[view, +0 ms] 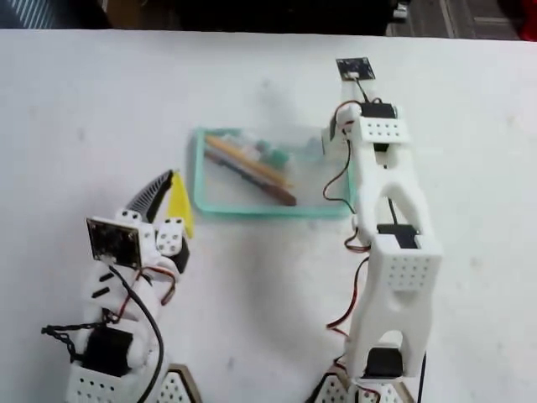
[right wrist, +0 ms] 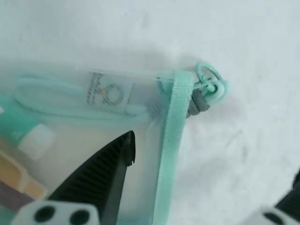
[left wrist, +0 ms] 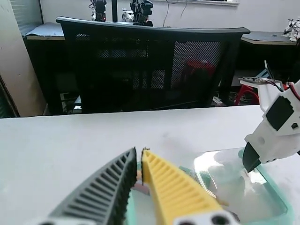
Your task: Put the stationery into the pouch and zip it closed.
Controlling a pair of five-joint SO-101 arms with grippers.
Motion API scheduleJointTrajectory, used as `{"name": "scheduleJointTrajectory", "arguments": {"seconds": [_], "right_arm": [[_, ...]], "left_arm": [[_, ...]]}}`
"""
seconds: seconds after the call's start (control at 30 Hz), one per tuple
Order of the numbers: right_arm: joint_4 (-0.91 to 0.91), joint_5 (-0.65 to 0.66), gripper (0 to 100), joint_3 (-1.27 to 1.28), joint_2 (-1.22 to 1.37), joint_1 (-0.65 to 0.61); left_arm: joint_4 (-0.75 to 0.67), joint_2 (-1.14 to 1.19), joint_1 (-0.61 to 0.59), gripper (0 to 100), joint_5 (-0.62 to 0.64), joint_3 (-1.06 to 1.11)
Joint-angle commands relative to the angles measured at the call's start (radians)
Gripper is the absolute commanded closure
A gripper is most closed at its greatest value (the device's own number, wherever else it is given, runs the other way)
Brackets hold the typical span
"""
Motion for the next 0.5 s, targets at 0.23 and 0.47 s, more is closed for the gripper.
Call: {"name": "scheduleJointTrajectory", "arguments": {"seconds": [0.23, 0.47], "right_arm": [[0.107, -0.006, 89.5, -0.025, -0.041, 0.053], [0.417, -0.008, 97.1, -0.184, -0.294, 0.070]], "left_arm": [[0.232, 0.024, -0.013, 95, -0.238, -0.344], [0.539, 0.278, -0.019, 95, -0.365, -0.775]]}}
